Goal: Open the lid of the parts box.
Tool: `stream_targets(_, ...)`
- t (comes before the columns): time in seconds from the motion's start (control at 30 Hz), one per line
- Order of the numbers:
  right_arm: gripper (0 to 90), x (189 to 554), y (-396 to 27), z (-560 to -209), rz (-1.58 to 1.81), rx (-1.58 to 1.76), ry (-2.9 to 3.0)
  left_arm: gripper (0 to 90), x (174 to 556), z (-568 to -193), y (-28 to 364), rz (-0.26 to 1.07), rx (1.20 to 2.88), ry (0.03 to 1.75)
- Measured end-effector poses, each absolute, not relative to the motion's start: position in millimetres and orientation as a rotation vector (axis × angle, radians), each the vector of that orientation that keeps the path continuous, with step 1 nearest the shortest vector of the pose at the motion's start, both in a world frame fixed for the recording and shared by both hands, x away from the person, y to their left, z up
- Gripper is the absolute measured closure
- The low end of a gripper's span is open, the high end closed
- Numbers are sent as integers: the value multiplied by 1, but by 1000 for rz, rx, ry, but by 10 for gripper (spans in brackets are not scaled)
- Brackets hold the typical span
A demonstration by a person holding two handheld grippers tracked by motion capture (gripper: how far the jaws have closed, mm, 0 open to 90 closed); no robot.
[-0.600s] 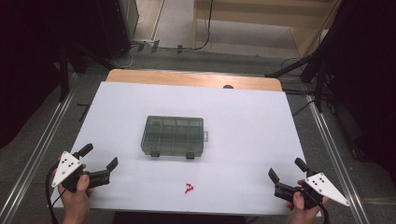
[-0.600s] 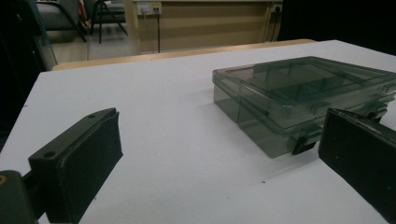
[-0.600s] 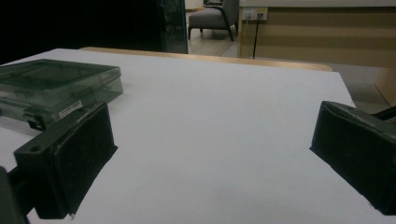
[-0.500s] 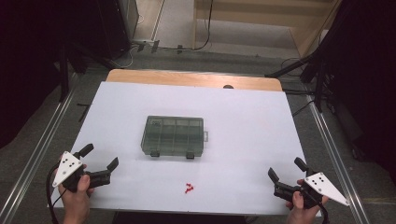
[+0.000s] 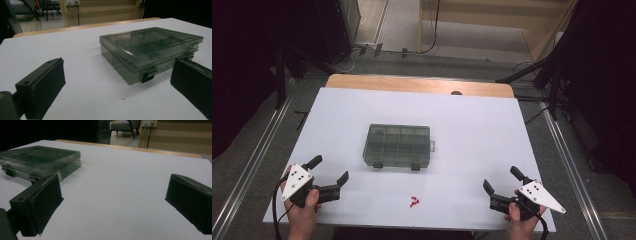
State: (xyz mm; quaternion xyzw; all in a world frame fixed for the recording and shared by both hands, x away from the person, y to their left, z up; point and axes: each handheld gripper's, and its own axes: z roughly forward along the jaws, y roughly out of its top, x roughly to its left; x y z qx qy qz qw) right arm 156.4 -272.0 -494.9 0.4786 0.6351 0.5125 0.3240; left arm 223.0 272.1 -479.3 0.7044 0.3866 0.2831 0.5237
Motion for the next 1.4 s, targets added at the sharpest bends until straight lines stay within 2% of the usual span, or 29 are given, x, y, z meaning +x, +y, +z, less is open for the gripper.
stream_targets(0.13, 40, 159, -263, -496, 1340, 1252, 1694, 0, 222, -480, 263, 658, 1699, 908)
stream_targets(0.17, 90, 160, -257, -497, 1323, 1235, 1711, 0, 222, -481, 261, 659, 1706, 902)
stream_targets(0.3, 136, 162, -247, -498, 1325, 1210, 1749, 0, 220, -483, 248, 650, 1725, 874)
stream_targets(0.73, 137, 168, -210, -497, 1422, 1205, 1825, 0, 219, -486, 221, 578, 1754, 859)
stream_targets(1.07, 193, 172, -187, -490, 1463, 1200, 1914, 0, 217, -486, 198, 532, 1831, 874)
stream_targets(1.1, 238, 173, -182, -489, 1505, 1197, 1923, 0, 216, -487, 196, 524, 1836, 870)
stream_targets(1.13, 238, 173, -182, -489, 1505, 1197, 1923, 0, 216, -487, 195, 518, 1841, 869)
stream_targets(1.17, 319, 174, -177, -488, 1519, 1200, 1930, 0, 216, -487, 194, 515, 1846, 866)
stream_targets(1.23, 344, 175, -173, -488, 1517, 1193, 1935, 0, 218, -487, 191, 535, 1863, 887)
stream_targets(1.27, 435, 177, -164, -488, 1456, 1180, 1947, 145, 218, -488, 188, 566, 1841, 915)
stream_targets(1.3, 514, 178, -161, -489, 1426, 1182, 1948, 182, 218, -488, 187, 593, 1844, 941)
stream_targets(1.33, 514, 178, -161, -489, 1426, 1182, 1948, 182, 218, -488, 187, 593, 1843, 943)
stream_targets(1.37, 685, 182, -158, -492, 1425, 1173, 1964, 184, 219, -488, 186, 588, 1846, 936)
stream_targets(1.4, 740, 184, -156, -493, 1431, 1179, 1981, 218, 220, -489, 185, 582, 1857, 940)
